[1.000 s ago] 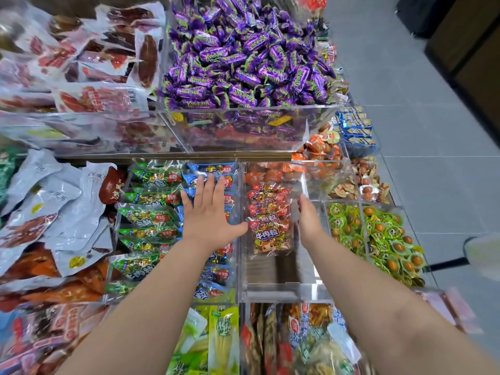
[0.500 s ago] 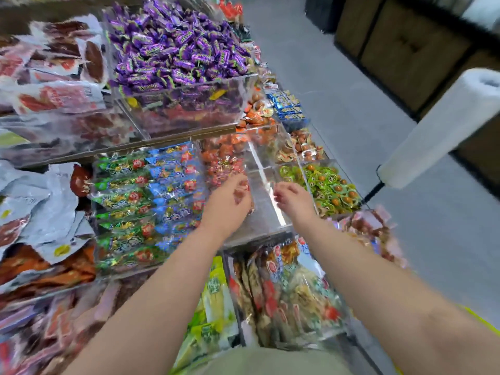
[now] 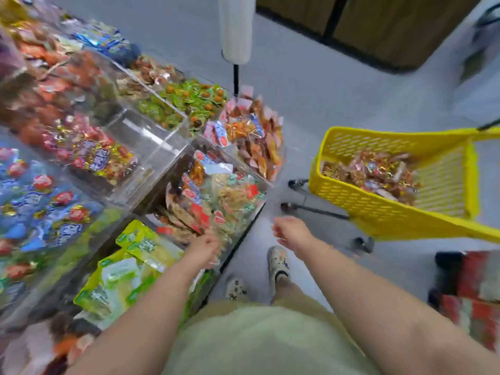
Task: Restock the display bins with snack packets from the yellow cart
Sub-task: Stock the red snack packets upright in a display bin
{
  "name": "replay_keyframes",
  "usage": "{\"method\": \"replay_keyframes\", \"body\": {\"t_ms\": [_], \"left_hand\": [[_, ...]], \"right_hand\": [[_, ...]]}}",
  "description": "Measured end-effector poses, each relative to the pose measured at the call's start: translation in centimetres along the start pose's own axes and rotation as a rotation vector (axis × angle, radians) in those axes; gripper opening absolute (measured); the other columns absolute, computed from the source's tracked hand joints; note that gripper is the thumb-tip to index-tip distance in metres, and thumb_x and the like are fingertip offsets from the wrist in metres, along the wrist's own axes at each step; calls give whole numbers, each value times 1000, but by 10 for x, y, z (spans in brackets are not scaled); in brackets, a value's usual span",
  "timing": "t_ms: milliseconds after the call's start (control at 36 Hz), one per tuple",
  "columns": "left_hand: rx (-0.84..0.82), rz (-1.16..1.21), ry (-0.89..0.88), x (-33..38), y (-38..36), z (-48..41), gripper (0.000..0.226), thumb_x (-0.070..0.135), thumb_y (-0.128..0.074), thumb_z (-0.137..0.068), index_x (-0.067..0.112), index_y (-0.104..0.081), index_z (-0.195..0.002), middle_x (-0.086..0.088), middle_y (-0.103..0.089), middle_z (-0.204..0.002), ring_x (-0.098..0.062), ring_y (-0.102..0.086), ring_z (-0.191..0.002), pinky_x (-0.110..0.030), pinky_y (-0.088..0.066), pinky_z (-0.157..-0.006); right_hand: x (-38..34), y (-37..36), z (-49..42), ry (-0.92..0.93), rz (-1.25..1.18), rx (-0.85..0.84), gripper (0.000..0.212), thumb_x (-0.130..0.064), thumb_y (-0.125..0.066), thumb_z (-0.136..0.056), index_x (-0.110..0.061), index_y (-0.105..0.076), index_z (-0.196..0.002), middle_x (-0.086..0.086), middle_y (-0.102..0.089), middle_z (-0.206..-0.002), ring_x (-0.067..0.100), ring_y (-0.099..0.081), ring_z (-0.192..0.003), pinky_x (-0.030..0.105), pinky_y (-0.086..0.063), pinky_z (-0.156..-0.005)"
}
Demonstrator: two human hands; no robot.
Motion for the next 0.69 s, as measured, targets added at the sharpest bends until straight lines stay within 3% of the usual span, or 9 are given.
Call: {"method": "replay_keyframes", "body": {"t_ms": [56, 139, 222, 472, 611, 694], "left_hand": [[-85, 0, 123, -14, -19, -2, 16, 23, -41, -100, 18, -50, -88, -7, -56, -76, -14, -55, -51, -19, -42, -44], [-160, -81, 249, -29, -42, -3, 13, 24, -45, -98, 12, -51, -97, -11, -60, -88, -21, -53, -65, -27, -42, -60], [-175, -172, 277, -26, -69, -4, 17, 24, -44, -98, 10, -52, -91, -8, -59, -82, -20, -52, -67, -26, -39, -60], [-141, -408, 167, 20, -151, -7, 26, 11, -43, -98, 13, -48, -72, -8, -53, -72, -19, -48, -60, -22, -37, -59], [-156, -500, 31, 48, -200, -3, 29, 10, -43, -96, 10, -47, -67, -20, -52, -77, -22, -45, -58, -25, -30, -58], [-180, -516, -14, 66, -224, 5, 28, 7, -43, -97, 12, -46, -69, -11, -49, -66, -19, -41, -51, -19, -29, -47]], "right_hand": [[37, 30, 8, -133, -63, 46, 25, -12, -45, -94, -16, -46, -69, 3, -48, -67, 12, -43, -56, 22, -31, -54], [87, 72, 22, -273, -129, 123, 25, -12, -46, -95, -14, -47, -70, 2, -50, -66, 11, -46, -55, 22, -35, -54], [131, 111, 37, -333, -223, 199, 23, -9, -46, -95, -13, -46, -72, 5, -48, -66, 13, -43, -54, 22, -31, -52], [212, 212, 59, -489, -308, 254, 18, -11, -47, -95, -12, -48, -76, 6, -48, -70, 16, -44, -57, 24, -31, -55], [204, 268, 44, -476, -285, 262, 16, -13, -47, -95, -15, -46, -79, 4, -48, -69, 14, -44, -58, 23, -30, -56], [185, 296, 33, -417, -318, 286, 19, -8, -45, -94, -16, -42, -77, 5, -40, -65, 15, -38, -55, 22, -24, -53]]}}
Point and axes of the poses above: each hand's wrist, its own z-axis away from the middle knuckle, its own y-axis out of the back of the hand, x = y × z, the point moved 1 cm from there along -z, towards the middle knuckle
